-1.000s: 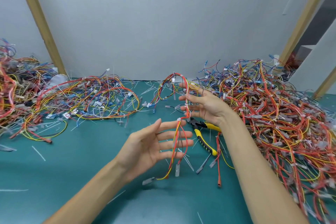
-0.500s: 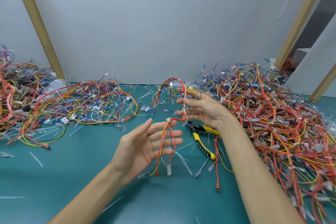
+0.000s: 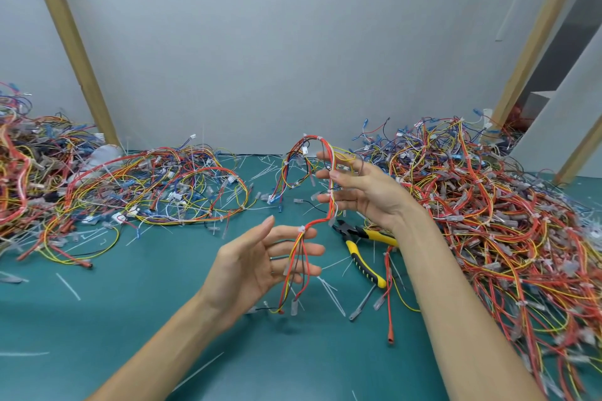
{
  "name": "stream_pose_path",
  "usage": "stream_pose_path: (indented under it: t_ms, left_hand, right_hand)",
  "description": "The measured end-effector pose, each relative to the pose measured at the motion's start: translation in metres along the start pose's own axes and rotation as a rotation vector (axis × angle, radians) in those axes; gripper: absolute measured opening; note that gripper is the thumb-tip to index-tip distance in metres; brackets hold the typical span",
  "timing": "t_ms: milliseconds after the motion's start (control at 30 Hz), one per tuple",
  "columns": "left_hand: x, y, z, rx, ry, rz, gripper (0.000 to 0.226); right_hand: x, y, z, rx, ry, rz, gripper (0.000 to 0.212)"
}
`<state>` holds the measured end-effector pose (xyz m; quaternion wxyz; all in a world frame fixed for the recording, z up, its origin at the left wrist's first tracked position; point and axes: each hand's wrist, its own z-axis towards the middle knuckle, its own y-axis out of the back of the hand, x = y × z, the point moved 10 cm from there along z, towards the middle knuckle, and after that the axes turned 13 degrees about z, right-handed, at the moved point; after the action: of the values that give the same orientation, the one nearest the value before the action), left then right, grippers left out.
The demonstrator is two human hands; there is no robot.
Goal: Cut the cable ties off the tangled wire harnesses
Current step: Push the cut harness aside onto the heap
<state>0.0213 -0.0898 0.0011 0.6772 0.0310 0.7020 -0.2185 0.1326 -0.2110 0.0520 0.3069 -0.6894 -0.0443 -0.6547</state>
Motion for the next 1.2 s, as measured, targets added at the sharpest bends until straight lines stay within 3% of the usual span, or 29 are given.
stream_pose_path:
  t_ms: [400, 533, 667, 767, 867, 1033, 1200]
  left_hand:
    - [0.024, 0.009, 0.012, 0.015, 0.118, 0.080, 0.058]
    - [0.026, 0.024, 0.030, -0.098, 0.179, 0.085, 0.063]
    - [0.019, 0.040, 0.044, -0.260, 0.180, -0.126, 0.058]
    - [0.018, 0.046, 0.055, -0.343, 0.214, -0.257, 0.060]
    - [0.018, 0.053, 0.062, -0.386, 0.252, -0.191, 0.053]
    - [0.023, 0.063, 0.070, -0.406, 0.288, -0.109, 0.036]
    - [0.007, 0.067, 0.083, -0.442, 0.277, 0.142, 0.020]
  right_hand:
    - [0.028, 0.004, -0.008, 0.017, 0.079, -0.019, 0.033]
    - [0.031, -0.005, -0.012, 0.084, 0.075, -0.028, 0.038]
    - [0.031, -0.015, -0.019, 0.184, 0.058, -0.060, 0.040]
    - [0.027, -0.027, -0.032, 0.323, -0.021, -0.135, 0.037]
    - [0.016, -0.036, -0.045, 0.400, -0.146, -0.243, 0.039]
    - [0.010, -0.028, -0.057, 0.331, -0.238, -0.364, 0.038]
    - [0.039, 0.001, -0.057, 0.075, -0.142, -0.664, 0.021]
